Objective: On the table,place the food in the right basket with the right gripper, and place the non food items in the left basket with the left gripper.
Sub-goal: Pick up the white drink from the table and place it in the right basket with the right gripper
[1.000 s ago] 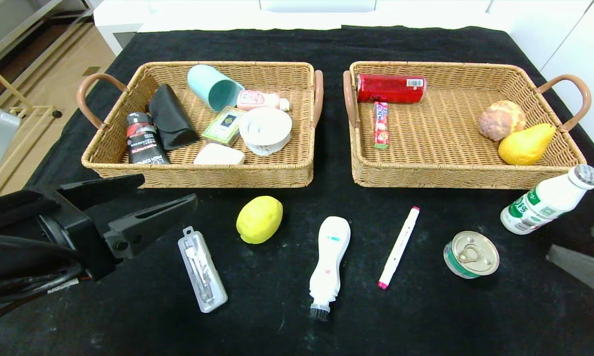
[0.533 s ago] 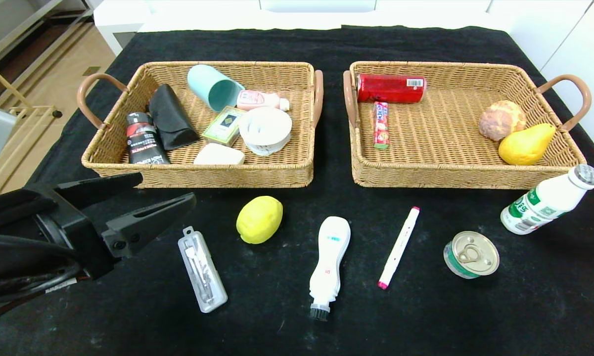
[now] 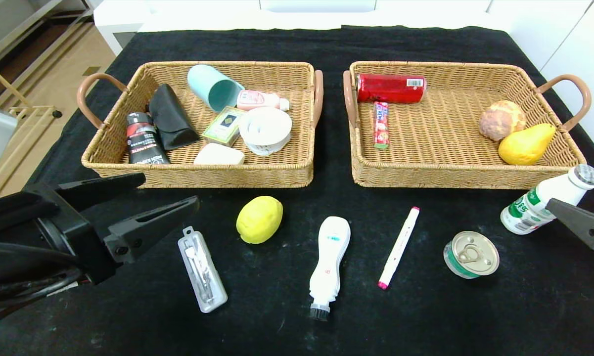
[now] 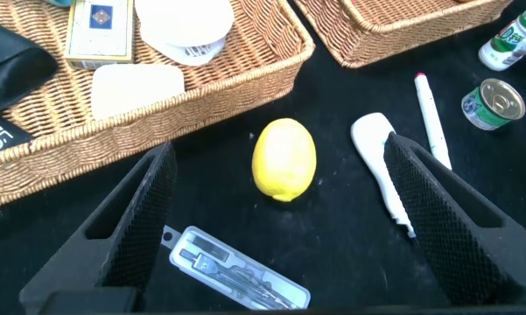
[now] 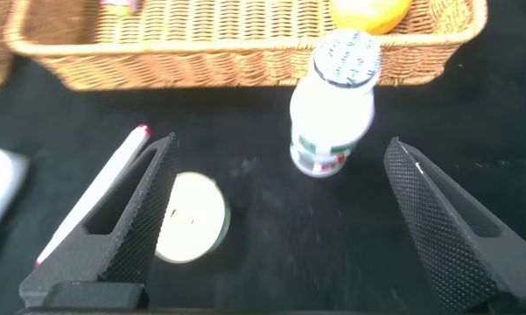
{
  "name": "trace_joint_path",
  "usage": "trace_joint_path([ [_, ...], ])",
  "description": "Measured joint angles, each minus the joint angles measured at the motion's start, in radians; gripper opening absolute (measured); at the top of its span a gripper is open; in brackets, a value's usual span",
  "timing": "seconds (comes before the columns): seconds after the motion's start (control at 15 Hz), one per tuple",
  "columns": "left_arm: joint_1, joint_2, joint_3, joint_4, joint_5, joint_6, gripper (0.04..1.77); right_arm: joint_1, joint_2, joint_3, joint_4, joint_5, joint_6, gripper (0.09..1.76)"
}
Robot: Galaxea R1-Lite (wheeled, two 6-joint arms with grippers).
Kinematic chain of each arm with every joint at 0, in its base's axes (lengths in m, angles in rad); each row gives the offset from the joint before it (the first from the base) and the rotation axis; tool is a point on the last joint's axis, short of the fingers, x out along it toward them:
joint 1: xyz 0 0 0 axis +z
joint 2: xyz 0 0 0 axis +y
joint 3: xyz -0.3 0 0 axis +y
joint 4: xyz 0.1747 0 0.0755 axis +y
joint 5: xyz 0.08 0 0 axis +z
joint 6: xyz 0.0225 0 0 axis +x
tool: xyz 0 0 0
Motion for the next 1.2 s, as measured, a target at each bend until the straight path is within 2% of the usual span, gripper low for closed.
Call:
trace_joint_path([
  [0.4,0.004,-0.009,-0.002,-0.001,0.001,0.002,1.72,-0.076,0.099,0.019,-0.042,-0.010,0.006,1.71],
  [0.67,0.005,-0.013,-0.001,-0.002,0.000,0.002,1.72,-0.102,0.165,0.017,-0.199,-0.008,0.008,1.71],
  [1.0,0.005,-0.017,0.000,-0.002,0.000,0.004,1.72,-0.128,0.227,0.019,-0.223,-0.009,0.010,1.71],
  [1.2,0.005,-0.018,0.000,-0.001,0.001,0.010,1.72,-0.129,0.259,0.017,-0.301,-0.005,0.007,1.71],
])
